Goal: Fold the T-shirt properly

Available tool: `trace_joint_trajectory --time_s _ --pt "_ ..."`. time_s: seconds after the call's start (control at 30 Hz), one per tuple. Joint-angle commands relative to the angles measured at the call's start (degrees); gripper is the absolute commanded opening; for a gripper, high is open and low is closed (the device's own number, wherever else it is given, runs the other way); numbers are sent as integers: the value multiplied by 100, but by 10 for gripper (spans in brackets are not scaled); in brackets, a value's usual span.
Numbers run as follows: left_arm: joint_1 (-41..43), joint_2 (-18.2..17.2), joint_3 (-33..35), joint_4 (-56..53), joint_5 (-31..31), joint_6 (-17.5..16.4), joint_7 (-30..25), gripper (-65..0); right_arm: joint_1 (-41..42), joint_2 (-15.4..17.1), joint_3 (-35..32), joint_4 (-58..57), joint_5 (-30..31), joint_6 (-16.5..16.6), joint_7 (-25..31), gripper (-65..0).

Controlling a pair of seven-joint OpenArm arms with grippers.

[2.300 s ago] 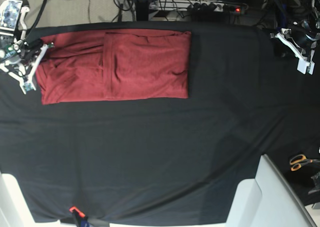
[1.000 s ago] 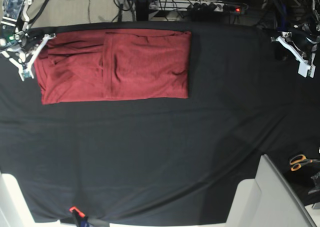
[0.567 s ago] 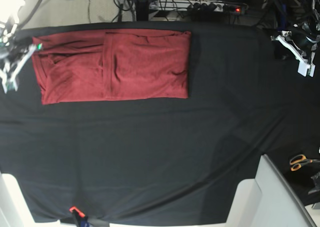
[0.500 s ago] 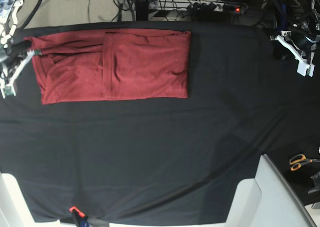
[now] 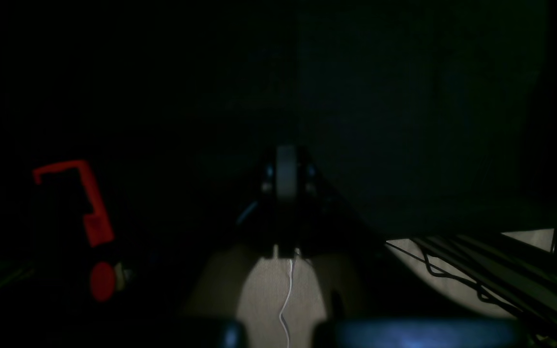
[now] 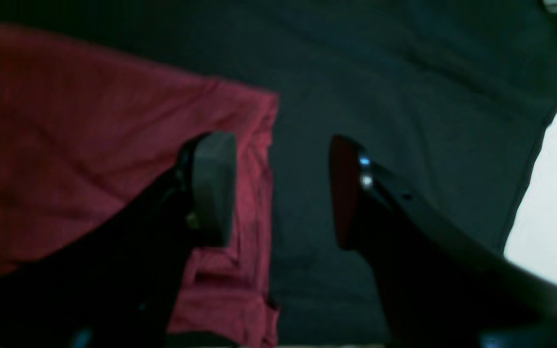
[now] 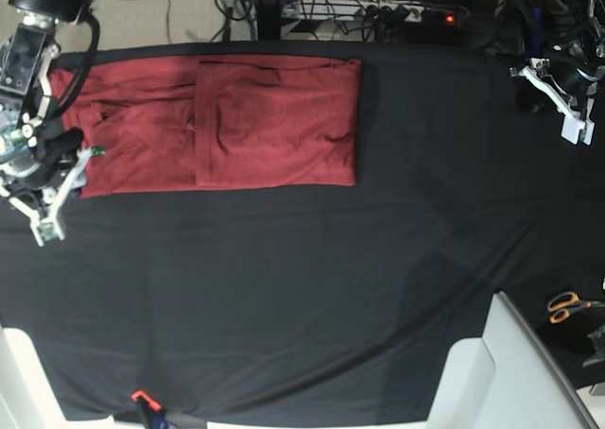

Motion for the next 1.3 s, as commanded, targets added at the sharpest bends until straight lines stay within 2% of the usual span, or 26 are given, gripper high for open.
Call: trace_joint_trajectory --time_s 0.0,0.07,0.13,0.27,0.37,0.57,0.63,0.77,0.83,1.03,1.27 --pt "80 -114 -64 78 -88 -1 -76 -650 110 85 217 -12 26 -31 -11 -422" --pt "106 -123 -64 78 -88 -9 -76 -650 242 137 630 -240 413 110 -345 -422" --pt "106 -123 -73 78 -88 -9 -76 -650 313 463 999 -574 1151 607 -925 -359" --pt "106 -123 -73 78 -88 -9 -76 -650 277 1139 1694 -1445 3050 607 -1813 -189" --pt "97 -123 -46 78 -88 -1 -76 -650 137 1491 2125 -2043 4114 607 -2033 -92" --pt "106 -114 -38 78 -88 -1 -76 -650 -92 2212 2160 -3537 5960 607 -2077 -80" --pt "106 -114 -55 78 -88 -1 -76 -650 -101 2335 2160 -3950 6127 607 -2077 -78" --pt "106 -114 -64 78 -88 -18 -76 -650 -136 2318 2125 -4152 6127 607 -2367 -78" --pt "106 -114 -64 78 -88 -18 -76 -650 -153 2194 1852 -4135 6144 607 -2516 -78" --pt "106 -114 -38 78 -88 -18 -76 -650 -162 1843 1263 -4144 6171 607 -2507 -78" --pt "106 -114 -64 78 -88 -18 -76 -650 -4 1764 867 -4144 6171 607 -2542 -83"
